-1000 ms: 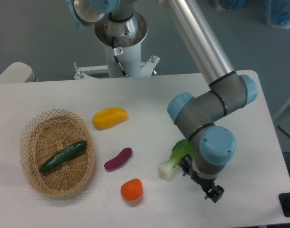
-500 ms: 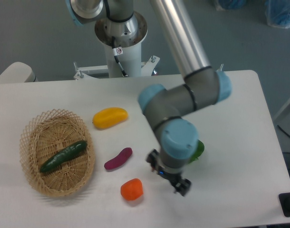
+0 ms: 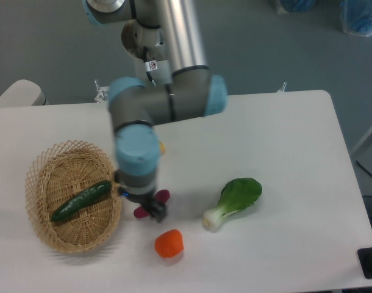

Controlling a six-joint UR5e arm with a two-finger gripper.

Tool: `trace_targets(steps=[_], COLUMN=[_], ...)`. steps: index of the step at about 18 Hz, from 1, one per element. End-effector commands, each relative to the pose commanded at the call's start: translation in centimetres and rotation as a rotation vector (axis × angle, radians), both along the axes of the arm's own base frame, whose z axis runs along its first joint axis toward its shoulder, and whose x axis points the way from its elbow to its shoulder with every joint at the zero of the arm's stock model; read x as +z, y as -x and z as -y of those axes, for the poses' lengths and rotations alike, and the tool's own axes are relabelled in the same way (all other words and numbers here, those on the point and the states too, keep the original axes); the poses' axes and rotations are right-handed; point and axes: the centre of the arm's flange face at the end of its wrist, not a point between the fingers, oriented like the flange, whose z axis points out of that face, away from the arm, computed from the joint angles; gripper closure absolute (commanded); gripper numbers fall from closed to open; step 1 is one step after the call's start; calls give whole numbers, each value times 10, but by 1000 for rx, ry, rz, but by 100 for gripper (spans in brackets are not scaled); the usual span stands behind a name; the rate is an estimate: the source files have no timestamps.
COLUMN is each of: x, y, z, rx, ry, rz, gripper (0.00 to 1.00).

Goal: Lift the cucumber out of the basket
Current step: 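Move the gripper from beside the bok choy over the basket's cucumber, then lower the gripper onto the green cucumber and close on it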

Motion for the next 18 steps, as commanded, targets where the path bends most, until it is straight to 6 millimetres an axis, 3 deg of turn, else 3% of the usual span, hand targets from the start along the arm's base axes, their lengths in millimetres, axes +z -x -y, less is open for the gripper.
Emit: trace_targets(steps=[5,11,14,17,18], x=[-35,-49,-63,-65,-68], y=[-47,-74,-70,-70,-71], z=[11,20,13,11,11], rx=[18,6,23,20,18], ry=[-35,-27,-50,-54,-50], rz=[-28,-26,-41,-73,-78], gripper=[0,0,0,0,6])
